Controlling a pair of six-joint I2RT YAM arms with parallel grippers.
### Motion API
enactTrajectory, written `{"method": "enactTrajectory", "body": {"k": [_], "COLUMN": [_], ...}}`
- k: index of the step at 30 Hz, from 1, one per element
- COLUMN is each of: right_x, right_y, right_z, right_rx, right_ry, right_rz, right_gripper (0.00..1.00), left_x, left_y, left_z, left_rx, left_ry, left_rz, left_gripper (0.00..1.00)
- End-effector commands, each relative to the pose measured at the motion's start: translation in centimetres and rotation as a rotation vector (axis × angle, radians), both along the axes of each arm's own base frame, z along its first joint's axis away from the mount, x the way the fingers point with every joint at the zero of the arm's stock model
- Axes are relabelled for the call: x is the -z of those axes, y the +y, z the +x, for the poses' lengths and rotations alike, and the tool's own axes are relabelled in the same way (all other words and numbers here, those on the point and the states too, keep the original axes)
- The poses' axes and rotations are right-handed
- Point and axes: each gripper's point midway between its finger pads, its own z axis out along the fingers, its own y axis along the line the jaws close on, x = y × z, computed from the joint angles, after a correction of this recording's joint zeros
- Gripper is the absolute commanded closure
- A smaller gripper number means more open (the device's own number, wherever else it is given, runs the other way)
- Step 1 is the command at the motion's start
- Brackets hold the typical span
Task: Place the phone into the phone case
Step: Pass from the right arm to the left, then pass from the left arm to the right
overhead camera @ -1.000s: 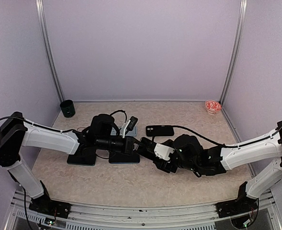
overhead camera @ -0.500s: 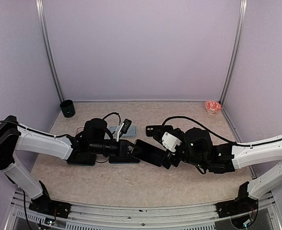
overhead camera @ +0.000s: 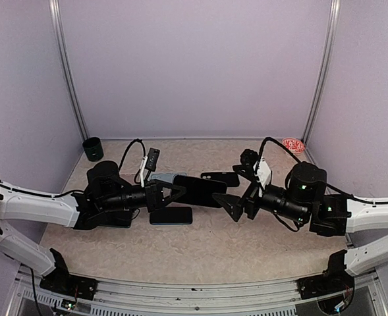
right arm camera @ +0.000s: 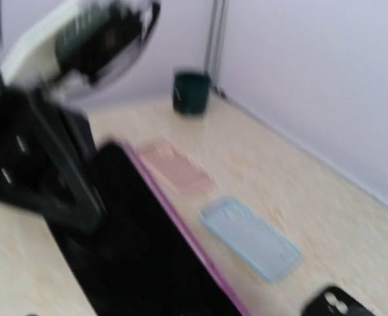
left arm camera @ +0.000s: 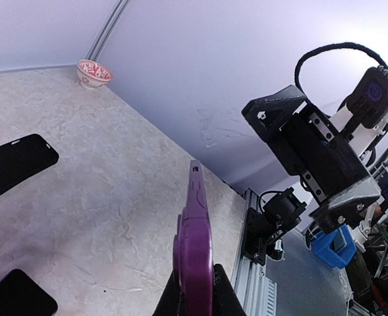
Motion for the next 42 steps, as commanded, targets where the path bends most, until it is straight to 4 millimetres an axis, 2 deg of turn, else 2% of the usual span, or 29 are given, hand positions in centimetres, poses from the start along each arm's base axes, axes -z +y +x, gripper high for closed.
{"method": "enactTrajectory", "body": {"k": [1,5,9,17,21,28,31,38,42], "right_x": [-3.2,-3.2,-2.1,-0.1,0.4,1.4,1.7,2.6,2.7], "right_y": [-0.3,-0.5,-1.0,-1.0,-1.4,-1.4,-1.6,-2.5,-1.8], "right_z": [-1.0,0.4,2.1,3.8,5.0,6.6,7.5,9.5,9.3], "right_rx": [-0.046,-0.072,-0.068,-0.142,-0.18,-0.234,-0.238,-0.246,-0.324], "right_ry": [0.087,0.233,0.353,0.472,0.481,0.489,0.492,0.497,0.514], "right_rz": [0.205,0.265,0.305,0.314,0.325,0.316,0.313,0.312,0.31], "right_gripper": [0.0,0.0,0.0,0.0,0.0,0.0,0.0,0.0,0.01], "left_x": [-4.6,-4.8,-4.9,-4.8,-4.7,-5.0,-4.6,-4.7,-4.8], "left_y": [0.1,0.0,-0.1,-0.2,-0.6,-0.9,-1.5,-1.8,-2.5], "left_z": [-1.1,-1.3,-1.3,-0.4,0.9,4.5,5.7,6.5,6.5], "left_rx": [0.035,0.043,0.046,0.009,-0.019,-0.012,-0.007,0.037,0.095], "left_ry": [-0.137,-0.144,-0.146,-0.143,-0.15,-0.132,-0.134,-0.159,-0.136], "left_rz": [-0.136,-0.15,-0.159,-0.158,-0.15,-0.188,-0.183,-0.25,-0.318], "left_gripper": [1.0,1.0,1.0,1.0,1.0,1.0,1.0,1.0,1.0]}}
